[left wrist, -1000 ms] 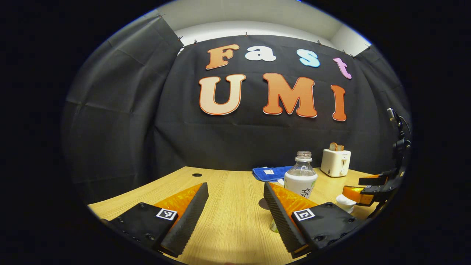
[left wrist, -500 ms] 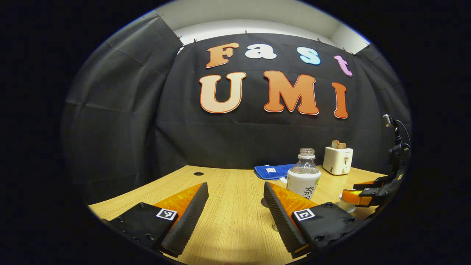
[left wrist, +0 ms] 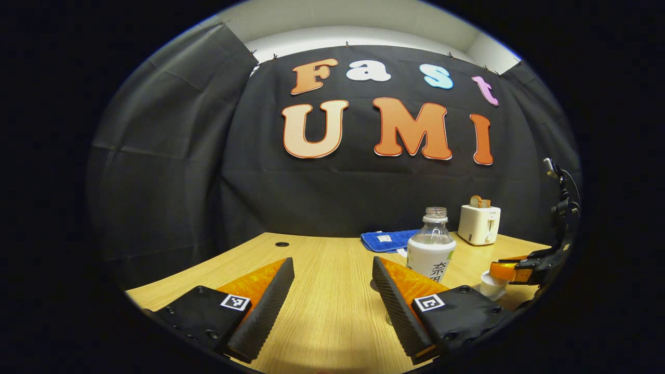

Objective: Open the teacup lid with one hand, grasp the water bottle and pour water into the teacup with the other hand; after pouring, place the water bottle on the coaster and then close the teacup lid.

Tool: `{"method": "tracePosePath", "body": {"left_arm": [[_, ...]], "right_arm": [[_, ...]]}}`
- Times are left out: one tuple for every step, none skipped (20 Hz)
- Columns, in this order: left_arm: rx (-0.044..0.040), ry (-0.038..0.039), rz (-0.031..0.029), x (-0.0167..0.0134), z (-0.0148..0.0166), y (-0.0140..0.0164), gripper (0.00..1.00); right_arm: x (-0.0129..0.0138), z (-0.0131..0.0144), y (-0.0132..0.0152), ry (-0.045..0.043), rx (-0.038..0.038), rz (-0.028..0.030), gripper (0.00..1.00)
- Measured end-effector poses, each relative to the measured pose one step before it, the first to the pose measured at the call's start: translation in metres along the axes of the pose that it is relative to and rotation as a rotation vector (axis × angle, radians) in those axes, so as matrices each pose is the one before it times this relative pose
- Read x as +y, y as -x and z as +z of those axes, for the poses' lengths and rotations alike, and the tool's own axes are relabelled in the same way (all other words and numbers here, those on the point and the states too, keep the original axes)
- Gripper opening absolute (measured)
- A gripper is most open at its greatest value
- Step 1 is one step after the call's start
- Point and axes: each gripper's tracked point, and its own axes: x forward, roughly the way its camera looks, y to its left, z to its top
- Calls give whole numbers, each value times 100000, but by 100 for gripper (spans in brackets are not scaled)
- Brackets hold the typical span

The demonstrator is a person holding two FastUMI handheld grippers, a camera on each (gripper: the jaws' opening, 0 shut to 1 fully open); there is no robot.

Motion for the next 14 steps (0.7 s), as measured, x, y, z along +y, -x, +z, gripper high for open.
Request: {"method": "tracePosePath", "body": {"left_arm": [[-288,-246,242,40,125,80,99],[-478,-202,306,59,147,151,99],[-448,-132,118,-11,117,-20,99],[-337,-74,117,26,-21,-21,99],[-88,5,75,58,73,33,99],[119,93,-173,-78,-61,164,99],[117,132,-147,-61,-59,-96,99],[111,103,-63,-41,-71,-52,99],[4,89,-5,-10,-23,54,99],[-53,86,-52,-85,-1,30,99],[-244,69,-1,-129,67,25,99],[-273,156,-473,-127,72,132,99],[-380,178,-809,-301,191,126,99],[-221,-31,-1166,-613,25,185,99]], "right_arm": [[-172,187,86,-1285,-173,-411,21],[-217,320,155,-698,-218,-333,20],[-356,494,232,-625,-845,-552,20],[-549,390,332,-593,-1110,-524,20],[-661,406,241,-347,-825,-722,20],[-689,327,217,-75,-530,-1135,20],[-1023,256,199,241,-450,-1750,20],[-1057,181,107,199,-284,-2313,20],[-1238,144,40,-182,-245,-2332,20],[-1041,21,247,-303,-47,-2104,20],[-1109,138,173,-394,-149,-2003,20],[-947,22,21,-205,102,-1997,20],[-903,59,117,-256,-122,-1791,20],[-695,-21,189,-371,93,-1367,20]]}}
